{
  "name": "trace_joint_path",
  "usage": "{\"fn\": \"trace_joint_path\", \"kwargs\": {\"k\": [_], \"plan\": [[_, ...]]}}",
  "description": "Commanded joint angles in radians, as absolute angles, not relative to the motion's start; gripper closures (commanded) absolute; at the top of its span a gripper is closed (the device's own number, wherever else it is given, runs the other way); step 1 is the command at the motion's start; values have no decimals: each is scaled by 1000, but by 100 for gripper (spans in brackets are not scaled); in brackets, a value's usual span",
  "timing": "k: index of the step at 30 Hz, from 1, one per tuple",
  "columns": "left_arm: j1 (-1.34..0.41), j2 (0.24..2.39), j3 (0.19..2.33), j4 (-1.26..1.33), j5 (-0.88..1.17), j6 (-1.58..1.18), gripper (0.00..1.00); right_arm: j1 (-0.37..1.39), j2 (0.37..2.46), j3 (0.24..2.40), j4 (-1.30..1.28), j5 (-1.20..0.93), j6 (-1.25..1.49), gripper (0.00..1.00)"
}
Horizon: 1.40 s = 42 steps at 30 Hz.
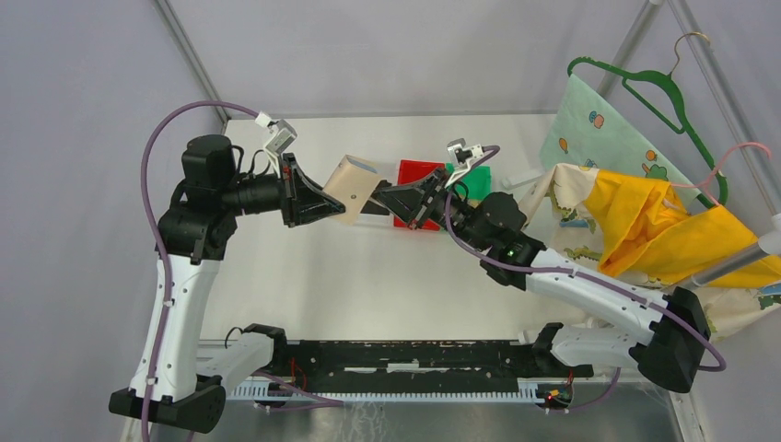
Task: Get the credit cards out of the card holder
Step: Open the card holder.
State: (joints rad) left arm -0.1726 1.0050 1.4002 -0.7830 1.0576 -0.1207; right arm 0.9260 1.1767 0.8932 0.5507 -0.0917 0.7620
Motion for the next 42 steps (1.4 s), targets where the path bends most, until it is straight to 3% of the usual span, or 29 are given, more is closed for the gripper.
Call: {"fn": "trace_joint_path", "kwargs": {"k": [1, 8, 11, 12, 27, 29, 30, 33, 42], "plan": [[-175, 969, 1440, -748, 1055, -70, 92, 924, 1129, 907, 570, -160, 764, 100], [-175, 982, 1438, -733, 1040, -65, 96, 917, 1154, 1012, 463, -310, 742, 98], [-175, 993, 1467, -766, 1071, -35, 97, 899, 1175, 1056, 390, -383, 725, 76], [-175, 993, 1473, -772, 1091, -31, 96, 892, 1183, 1069, 364, -397, 721, 75], [-175, 994, 1496, -777, 1167, -56, 97, 797, 1204, 1206, 140, -474, 601, 78], [-175, 994, 1497, -780, 1180, -56, 97, 795, 1222, 1228, 148, -521, 588, 74], [-176, 994, 1499, -784, 1186, -54, 97, 795, 1238, 1246, 154, -557, 584, 67], [-175, 994, 1512, -807, 1199, -37, 97, 793, 1292, 1319, 115, -653, 553, 62], [-175, 990, 1528, -822, 1221, -26, 97, 790, 1323, 1417, -46, -756, 444, 70]]}}
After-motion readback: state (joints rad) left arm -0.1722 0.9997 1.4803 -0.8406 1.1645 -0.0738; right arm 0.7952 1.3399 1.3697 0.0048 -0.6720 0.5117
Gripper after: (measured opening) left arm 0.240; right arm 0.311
